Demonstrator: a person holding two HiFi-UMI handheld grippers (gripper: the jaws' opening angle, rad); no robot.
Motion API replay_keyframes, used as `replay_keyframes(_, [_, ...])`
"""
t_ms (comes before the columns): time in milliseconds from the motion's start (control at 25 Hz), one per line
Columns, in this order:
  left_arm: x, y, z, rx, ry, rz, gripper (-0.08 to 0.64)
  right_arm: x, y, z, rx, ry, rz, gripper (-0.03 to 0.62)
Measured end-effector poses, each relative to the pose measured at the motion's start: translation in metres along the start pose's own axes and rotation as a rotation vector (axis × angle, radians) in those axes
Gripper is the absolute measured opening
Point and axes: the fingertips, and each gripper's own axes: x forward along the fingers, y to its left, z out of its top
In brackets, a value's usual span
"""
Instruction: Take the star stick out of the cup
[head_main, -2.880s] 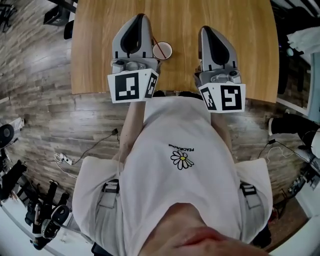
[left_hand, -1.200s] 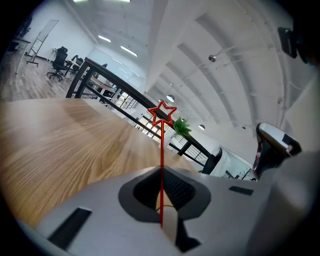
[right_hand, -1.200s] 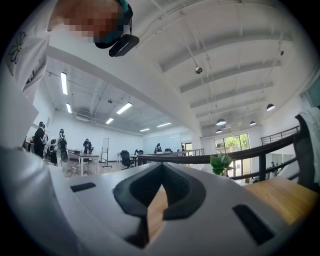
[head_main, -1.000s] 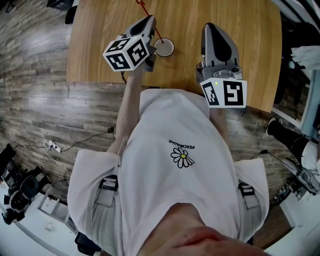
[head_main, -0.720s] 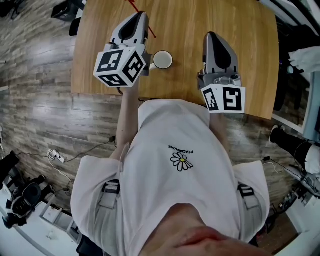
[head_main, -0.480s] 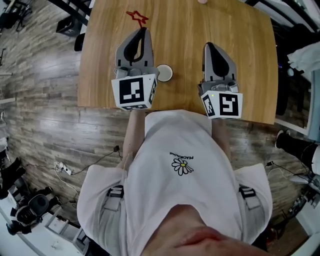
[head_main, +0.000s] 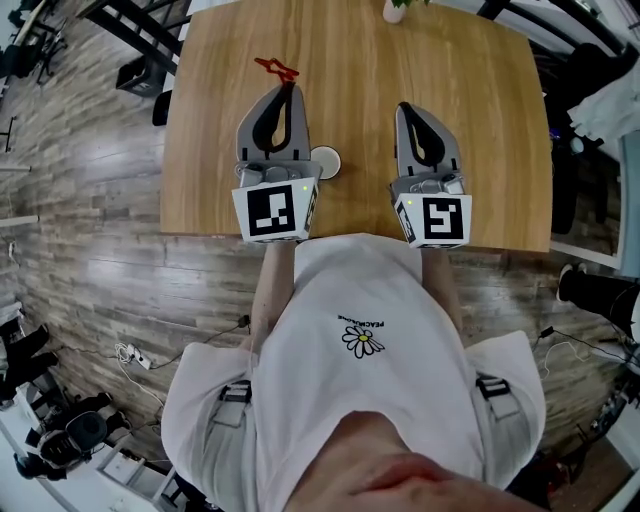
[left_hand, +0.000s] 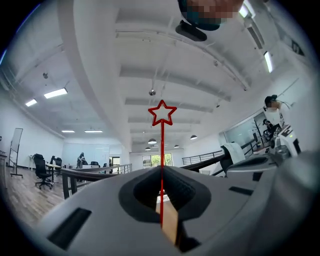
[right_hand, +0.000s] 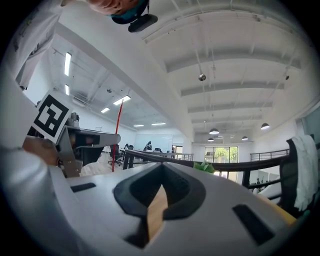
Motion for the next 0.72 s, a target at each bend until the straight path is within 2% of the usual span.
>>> replay_keyframes(200, [-0.002,-0.003,0.002,0.006,0.002,0.008,0.02,-0.002,-0.004,-0.003,0.016,0.006,-0.008,0.006])
replay_keyframes(440, [-0.008,0.002,0.004,-0.001,-0.004,0.028,0.02,-0.002,0.009,0.003,-0.047,-0.004,0.036,0.006])
replay_keyframes(720, [-0.01,0.004,0.008,0.009,-0.009,0.044,0.02,-0.001,0.008,0.002,-0.04,-0.009,0.046,0.006])
